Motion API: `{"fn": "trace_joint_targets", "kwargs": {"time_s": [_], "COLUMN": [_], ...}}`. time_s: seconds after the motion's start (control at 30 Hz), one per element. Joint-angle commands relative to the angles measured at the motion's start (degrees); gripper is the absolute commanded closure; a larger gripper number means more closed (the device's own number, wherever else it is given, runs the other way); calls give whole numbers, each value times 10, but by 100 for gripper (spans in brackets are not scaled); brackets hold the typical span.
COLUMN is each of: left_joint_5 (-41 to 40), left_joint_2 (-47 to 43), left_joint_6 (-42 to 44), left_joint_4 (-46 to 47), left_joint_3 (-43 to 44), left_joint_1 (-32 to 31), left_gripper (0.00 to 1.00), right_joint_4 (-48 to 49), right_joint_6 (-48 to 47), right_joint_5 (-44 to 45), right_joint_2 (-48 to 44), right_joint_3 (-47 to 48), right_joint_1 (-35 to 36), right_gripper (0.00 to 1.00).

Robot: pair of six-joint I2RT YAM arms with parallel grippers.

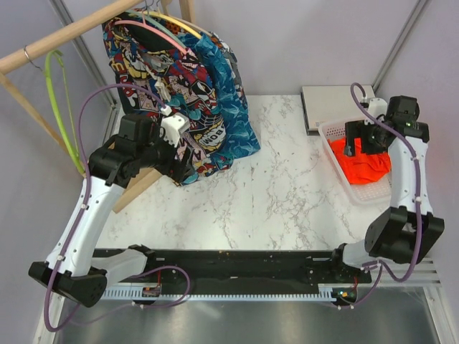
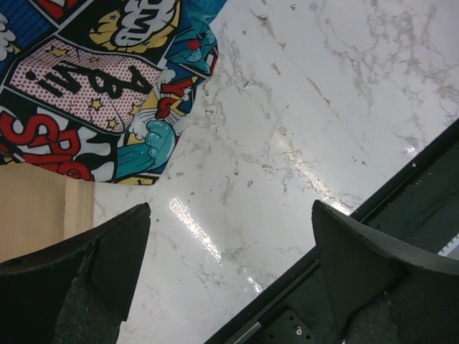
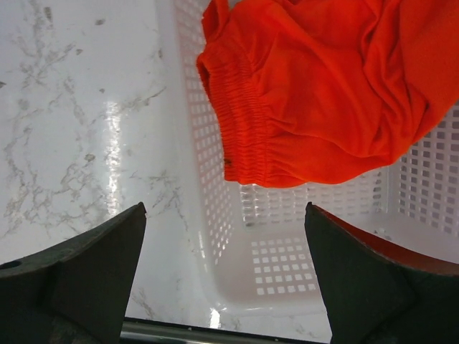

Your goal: Place the shorts on the hanger

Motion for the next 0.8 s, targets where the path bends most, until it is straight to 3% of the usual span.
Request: {"fn": "trace_joint_targets", "kwargs": {"time_s": [0.0,0.27,0.53,0.63,0.73,0.77], "left_joint_5": [70,110,108,109,110,111], "left_joint_2": [-21,-16,3,8,13,13], "left_joint_6": [21,37,39,40,40,44], "left_joint_4": [30,24,21,22,22,22], "left_joint_3": [13,13,15,14,15,15], "left_joint_1": [-1,-2,-4,-4,-4,-4], "left_gripper": [0,0,0,0,0,0], "right_joint_4": [12,80,105,125,119,111], "right_joint_6": [-31,-49,-40,-42,-48,-50], "right_joint_5": [59,112,67,72,60,52], "right_joint_2": [53,174,269,287,290,282], "right_joint_3": [39,42,33,12,13,18], "right_joint_1": [-23,-38,-38,-37,-38,-38], "right_gripper": [2,2,4,12,32,47]}}
